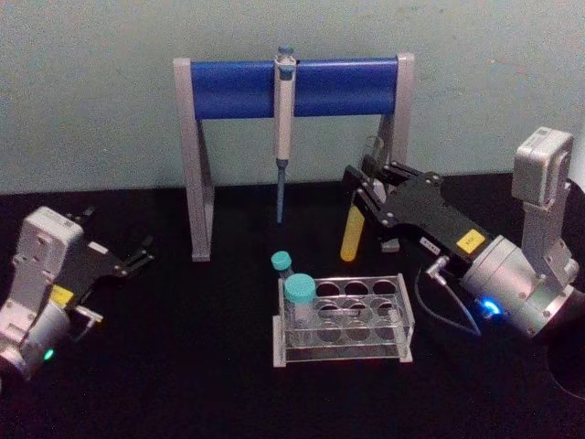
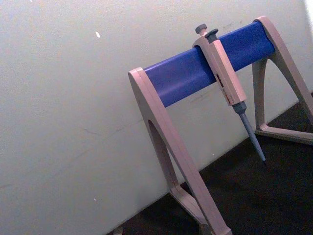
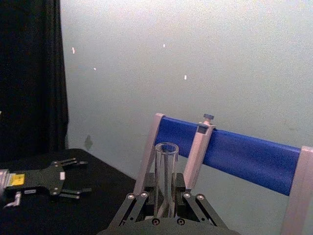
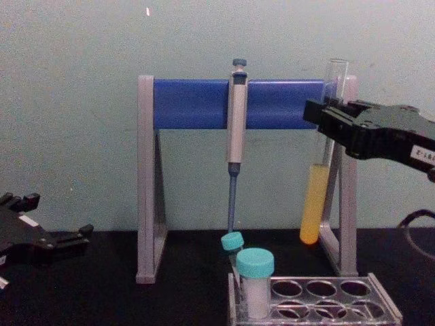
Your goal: Pick up the test tube from the test tube rack, shake it, then place it back into the test tube rack.
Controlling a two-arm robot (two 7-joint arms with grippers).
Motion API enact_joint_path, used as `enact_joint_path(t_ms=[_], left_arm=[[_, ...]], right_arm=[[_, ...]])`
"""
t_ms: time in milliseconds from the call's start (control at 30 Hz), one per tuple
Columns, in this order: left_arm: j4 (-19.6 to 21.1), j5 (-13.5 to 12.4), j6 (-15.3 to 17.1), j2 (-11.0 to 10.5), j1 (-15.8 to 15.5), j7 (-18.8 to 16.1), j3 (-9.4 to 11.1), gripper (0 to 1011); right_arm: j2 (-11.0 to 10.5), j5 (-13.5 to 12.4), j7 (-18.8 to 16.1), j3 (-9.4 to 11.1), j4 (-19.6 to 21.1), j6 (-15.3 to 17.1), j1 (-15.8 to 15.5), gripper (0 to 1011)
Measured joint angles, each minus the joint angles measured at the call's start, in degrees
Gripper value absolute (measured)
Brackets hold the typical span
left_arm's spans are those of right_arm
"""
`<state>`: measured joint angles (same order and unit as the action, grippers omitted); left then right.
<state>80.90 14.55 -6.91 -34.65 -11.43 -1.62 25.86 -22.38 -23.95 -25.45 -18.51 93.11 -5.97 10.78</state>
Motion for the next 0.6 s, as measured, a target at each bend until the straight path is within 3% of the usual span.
enact_joint_path(t_ms=[600], left_arm=[[0.0,0.0,0.0,0.0,0.0,0.0,0.0,1001]], right_arm=[[-5.2,-4.4,-6.8,-1.5,2.7,-0.7,-2.0,240]])
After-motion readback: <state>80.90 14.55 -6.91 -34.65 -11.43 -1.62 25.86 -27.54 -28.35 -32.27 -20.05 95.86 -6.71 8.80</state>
